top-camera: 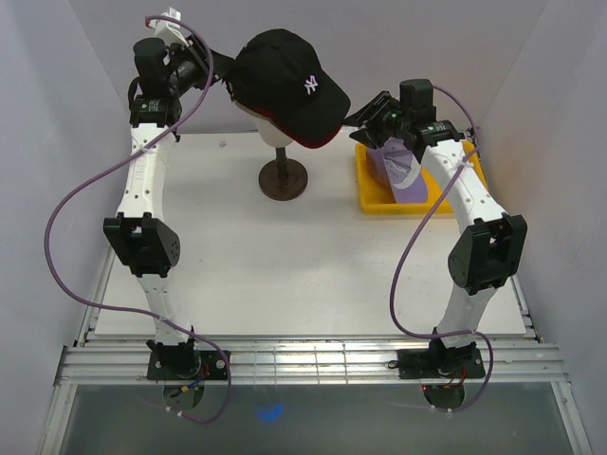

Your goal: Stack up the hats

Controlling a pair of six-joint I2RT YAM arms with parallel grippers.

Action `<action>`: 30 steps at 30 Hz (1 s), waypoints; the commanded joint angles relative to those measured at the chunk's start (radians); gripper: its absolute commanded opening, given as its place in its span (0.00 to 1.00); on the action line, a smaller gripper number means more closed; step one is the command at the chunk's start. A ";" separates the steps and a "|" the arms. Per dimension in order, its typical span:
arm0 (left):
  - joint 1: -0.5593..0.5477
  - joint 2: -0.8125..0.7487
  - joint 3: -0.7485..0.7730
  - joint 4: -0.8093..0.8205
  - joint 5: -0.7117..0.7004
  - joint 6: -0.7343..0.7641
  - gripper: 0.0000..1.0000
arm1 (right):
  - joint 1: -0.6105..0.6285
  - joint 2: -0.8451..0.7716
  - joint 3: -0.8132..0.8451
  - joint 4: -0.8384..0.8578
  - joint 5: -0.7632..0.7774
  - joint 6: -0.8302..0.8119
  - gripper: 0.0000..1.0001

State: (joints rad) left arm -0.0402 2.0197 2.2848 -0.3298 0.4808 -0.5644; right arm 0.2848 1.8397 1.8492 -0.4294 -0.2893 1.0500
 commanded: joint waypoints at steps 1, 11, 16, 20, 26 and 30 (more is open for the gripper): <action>0.002 0.042 -0.045 -0.193 0.041 0.037 0.42 | 0.021 0.012 -0.031 -0.046 0.001 -0.051 0.51; 0.039 -0.030 -0.054 -0.052 0.114 -0.058 0.56 | 0.016 -0.057 -0.039 0.009 -0.027 -0.032 0.55; 0.097 -0.071 -0.074 0.003 0.134 -0.120 0.57 | 0.014 -0.086 -0.041 0.018 -0.019 -0.012 0.55; 0.137 -0.116 -0.131 0.079 0.148 -0.164 0.58 | -0.005 -0.151 -0.094 0.061 -0.002 0.011 0.56; 0.155 -0.139 -0.163 0.115 0.166 -0.195 0.58 | -0.024 -0.240 -0.192 0.110 0.036 0.042 0.55; 0.161 -0.157 -0.205 0.103 0.148 -0.198 0.58 | -0.041 -0.276 -0.205 0.110 0.085 0.022 0.56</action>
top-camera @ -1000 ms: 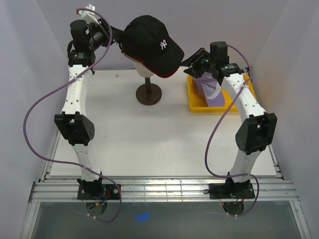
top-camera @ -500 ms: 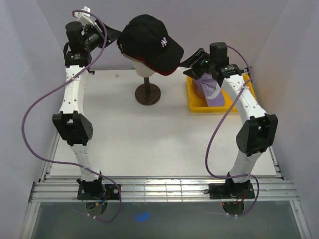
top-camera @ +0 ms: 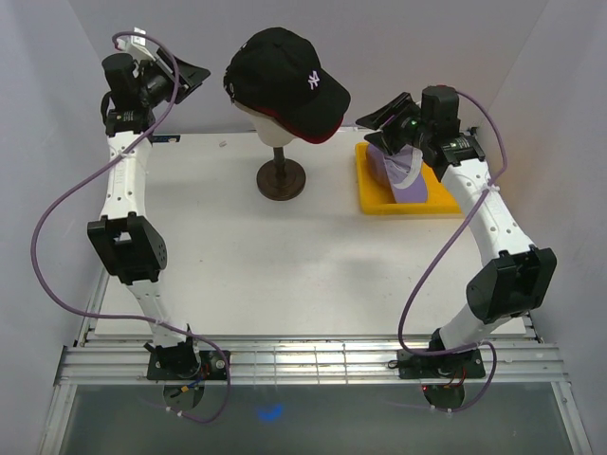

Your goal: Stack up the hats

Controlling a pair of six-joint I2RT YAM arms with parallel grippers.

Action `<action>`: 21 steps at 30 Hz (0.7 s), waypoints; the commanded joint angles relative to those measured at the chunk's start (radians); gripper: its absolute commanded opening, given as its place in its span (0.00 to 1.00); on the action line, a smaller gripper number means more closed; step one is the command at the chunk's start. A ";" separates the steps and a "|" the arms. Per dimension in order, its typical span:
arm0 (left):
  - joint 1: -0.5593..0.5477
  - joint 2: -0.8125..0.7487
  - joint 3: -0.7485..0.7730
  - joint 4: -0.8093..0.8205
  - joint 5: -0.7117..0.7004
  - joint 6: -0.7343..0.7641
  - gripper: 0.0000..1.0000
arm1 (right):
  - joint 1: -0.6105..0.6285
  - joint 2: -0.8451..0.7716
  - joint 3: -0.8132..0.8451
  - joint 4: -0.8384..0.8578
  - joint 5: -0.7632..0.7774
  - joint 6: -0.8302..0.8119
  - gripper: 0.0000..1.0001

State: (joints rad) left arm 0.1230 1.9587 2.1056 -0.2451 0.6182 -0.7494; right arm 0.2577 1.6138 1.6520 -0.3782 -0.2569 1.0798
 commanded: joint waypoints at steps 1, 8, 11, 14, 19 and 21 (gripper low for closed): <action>0.003 -0.101 -0.042 0.014 0.000 -0.022 0.57 | -0.023 -0.051 -0.003 0.056 0.048 -0.015 0.56; 0.012 -0.283 -0.347 0.018 -0.035 -0.067 0.56 | -0.172 0.056 0.155 -0.104 0.036 -0.242 0.54; 0.012 -0.383 -0.504 0.035 -0.023 -0.076 0.56 | -0.183 0.122 0.247 -0.203 0.090 -0.400 0.55; 0.009 -0.448 -0.648 0.064 -0.003 -0.105 0.55 | -0.179 0.188 0.282 -0.254 0.110 -0.527 0.54; -0.002 -0.559 -0.814 0.066 0.005 -0.113 0.55 | -0.161 0.218 0.148 -0.191 0.157 -0.710 0.55; -0.003 -0.573 -0.843 0.046 -0.008 -0.111 0.55 | -0.160 0.221 0.108 -0.157 0.156 -0.734 0.55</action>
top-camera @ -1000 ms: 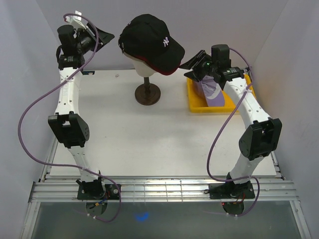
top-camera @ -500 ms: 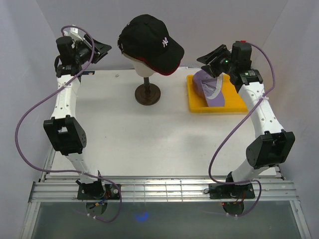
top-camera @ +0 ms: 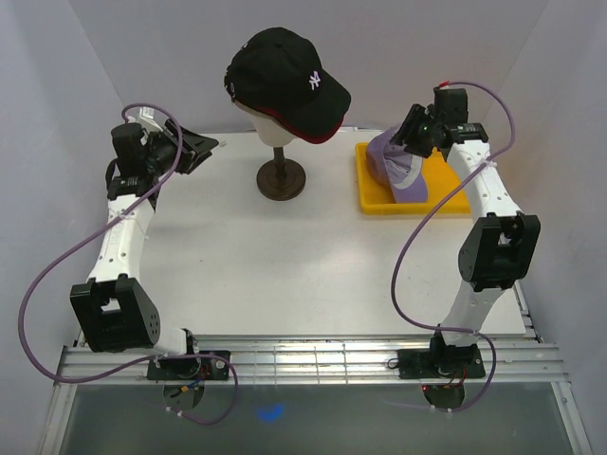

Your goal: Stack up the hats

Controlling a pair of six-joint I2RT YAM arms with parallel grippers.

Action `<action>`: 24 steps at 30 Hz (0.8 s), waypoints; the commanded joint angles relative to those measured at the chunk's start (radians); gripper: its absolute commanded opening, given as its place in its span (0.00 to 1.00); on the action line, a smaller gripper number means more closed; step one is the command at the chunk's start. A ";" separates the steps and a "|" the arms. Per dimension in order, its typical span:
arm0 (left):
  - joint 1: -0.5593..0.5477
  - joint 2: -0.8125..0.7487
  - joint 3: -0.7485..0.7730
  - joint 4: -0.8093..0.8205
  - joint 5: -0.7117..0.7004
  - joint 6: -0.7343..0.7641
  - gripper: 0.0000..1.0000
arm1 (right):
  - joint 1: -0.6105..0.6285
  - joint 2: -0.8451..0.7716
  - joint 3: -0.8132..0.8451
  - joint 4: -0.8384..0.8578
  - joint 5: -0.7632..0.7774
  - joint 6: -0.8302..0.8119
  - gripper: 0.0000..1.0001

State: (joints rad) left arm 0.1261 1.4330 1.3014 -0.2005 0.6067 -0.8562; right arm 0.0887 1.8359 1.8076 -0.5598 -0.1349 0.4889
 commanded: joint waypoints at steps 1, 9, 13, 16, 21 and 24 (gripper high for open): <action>-0.006 -0.055 -0.071 0.001 0.001 -0.015 0.55 | 0.016 -0.001 -0.074 0.034 0.017 -0.150 0.55; -0.017 -0.025 -0.114 0.019 -0.004 -0.049 0.54 | 0.074 0.023 -0.100 0.046 0.113 -0.237 0.58; -0.026 -0.025 -0.131 0.021 -0.005 -0.046 0.54 | 0.077 0.016 -0.174 0.066 0.130 -0.277 0.60; -0.029 -0.022 -0.140 0.015 0.002 -0.040 0.54 | 0.086 0.005 -0.247 0.100 0.174 -0.302 0.60; -0.039 -0.039 -0.156 0.012 -0.001 -0.026 0.54 | 0.094 0.016 -0.309 0.136 0.192 -0.335 0.60; -0.043 -0.040 -0.162 0.003 -0.004 -0.018 0.53 | 0.098 0.037 -0.318 0.144 0.216 -0.343 0.61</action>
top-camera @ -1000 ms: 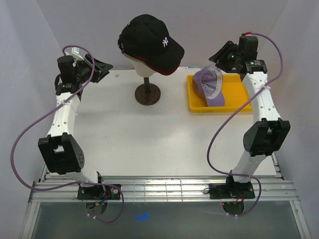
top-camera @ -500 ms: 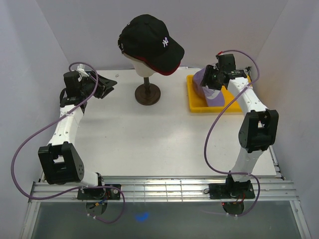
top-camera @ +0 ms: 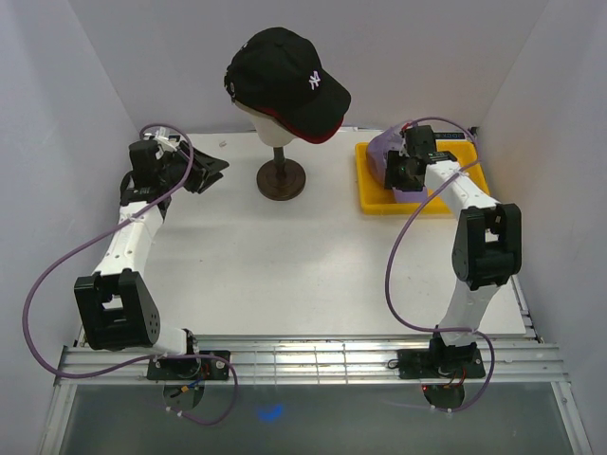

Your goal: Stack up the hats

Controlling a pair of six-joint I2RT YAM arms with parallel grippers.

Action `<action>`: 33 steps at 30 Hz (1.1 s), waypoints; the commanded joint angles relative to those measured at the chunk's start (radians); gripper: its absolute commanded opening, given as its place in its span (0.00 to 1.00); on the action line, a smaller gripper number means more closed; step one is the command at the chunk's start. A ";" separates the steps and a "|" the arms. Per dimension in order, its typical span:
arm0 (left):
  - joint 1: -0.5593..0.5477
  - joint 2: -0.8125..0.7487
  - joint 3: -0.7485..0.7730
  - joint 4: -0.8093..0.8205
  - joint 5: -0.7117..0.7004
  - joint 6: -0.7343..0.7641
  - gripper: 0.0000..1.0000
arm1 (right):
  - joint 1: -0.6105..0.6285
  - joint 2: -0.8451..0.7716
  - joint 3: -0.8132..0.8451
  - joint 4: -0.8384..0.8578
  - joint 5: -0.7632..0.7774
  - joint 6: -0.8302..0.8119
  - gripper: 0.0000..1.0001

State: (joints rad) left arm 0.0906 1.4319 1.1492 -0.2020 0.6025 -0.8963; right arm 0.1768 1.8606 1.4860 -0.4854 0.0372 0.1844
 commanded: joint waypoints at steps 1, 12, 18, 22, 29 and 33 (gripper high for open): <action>-0.009 -0.041 -0.011 0.003 -0.001 0.023 0.53 | 0.012 0.028 0.013 0.067 0.050 -0.042 0.61; -0.017 -0.079 -0.020 -0.028 -0.018 0.046 0.53 | 0.016 0.071 0.017 0.080 0.113 -0.063 0.49; -0.017 -0.106 -0.016 -0.043 -0.029 0.056 0.53 | 0.016 -0.009 0.031 0.128 0.123 -0.025 0.08; -0.017 -0.114 -0.002 -0.047 -0.018 0.054 0.53 | 0.015 -0.069 0.133 0.091 0.070 0.006 0.08; -0.017 -0.122 0.018 -0.053 -0.013 0.053 0.53 | -0.063 -0.161 0.301 0.042 -0.126 0.153 0.08; -0.017 -0.126 0.021 -0.057 -0.009 0.057 0.53 | -0.173 -0.274 0.277 0.151 -0.319 0.332 0.08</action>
State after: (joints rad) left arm 0.0780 1.3548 1.1362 -0.2474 0.5842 -0.8539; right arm 0.0883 1.6909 1.7382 -0.4458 -0.1104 0.3351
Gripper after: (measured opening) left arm 0.531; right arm 0.088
